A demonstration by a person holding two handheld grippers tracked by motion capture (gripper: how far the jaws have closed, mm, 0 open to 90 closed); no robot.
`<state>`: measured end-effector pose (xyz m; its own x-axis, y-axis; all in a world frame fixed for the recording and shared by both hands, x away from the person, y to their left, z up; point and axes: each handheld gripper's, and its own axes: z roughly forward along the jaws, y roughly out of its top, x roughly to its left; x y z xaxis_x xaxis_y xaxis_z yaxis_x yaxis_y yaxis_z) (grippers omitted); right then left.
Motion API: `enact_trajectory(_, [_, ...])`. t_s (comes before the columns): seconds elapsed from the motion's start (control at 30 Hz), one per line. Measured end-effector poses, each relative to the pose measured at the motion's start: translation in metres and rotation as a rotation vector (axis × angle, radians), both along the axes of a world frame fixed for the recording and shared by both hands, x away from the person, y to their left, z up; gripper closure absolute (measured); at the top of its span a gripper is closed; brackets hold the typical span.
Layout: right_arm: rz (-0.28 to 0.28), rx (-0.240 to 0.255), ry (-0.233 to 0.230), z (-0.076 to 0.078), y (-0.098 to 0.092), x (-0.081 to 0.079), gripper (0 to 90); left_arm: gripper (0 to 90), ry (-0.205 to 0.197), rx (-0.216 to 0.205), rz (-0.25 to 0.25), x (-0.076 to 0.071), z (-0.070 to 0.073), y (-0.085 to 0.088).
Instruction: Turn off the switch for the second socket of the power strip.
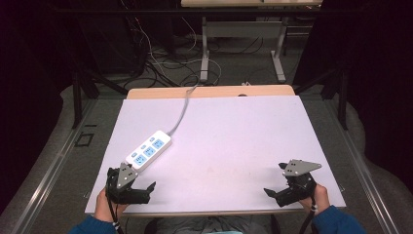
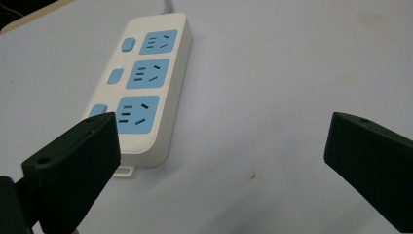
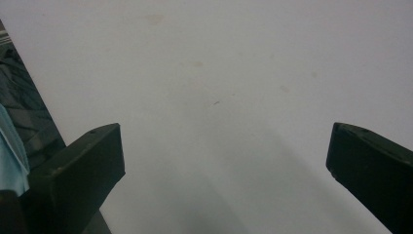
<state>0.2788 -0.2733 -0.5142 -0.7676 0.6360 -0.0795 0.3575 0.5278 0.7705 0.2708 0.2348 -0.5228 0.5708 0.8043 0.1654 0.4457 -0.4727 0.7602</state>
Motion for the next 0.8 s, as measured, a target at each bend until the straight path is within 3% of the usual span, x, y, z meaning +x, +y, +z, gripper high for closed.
enact_trajectory(0.17, [0.001,-0.006,0.003,0.0,0.0,0.0,0.2,0.1,-0.014,0.015,0.004,0.001,0.001,0.0])
enact_trajectory(0.2, [0.0,-0.008,0.001,0.0,0.0,0.0,0.2,0.1,0.004,0.005,-0.001,0.0,0.001,0.0])
enact_trajectory(0.8, [0.006,-0.011,0.02,0.0,0.001,0.0,0.2,0.1,0.019,0.027,0.047,0.012,0.009,0.002])
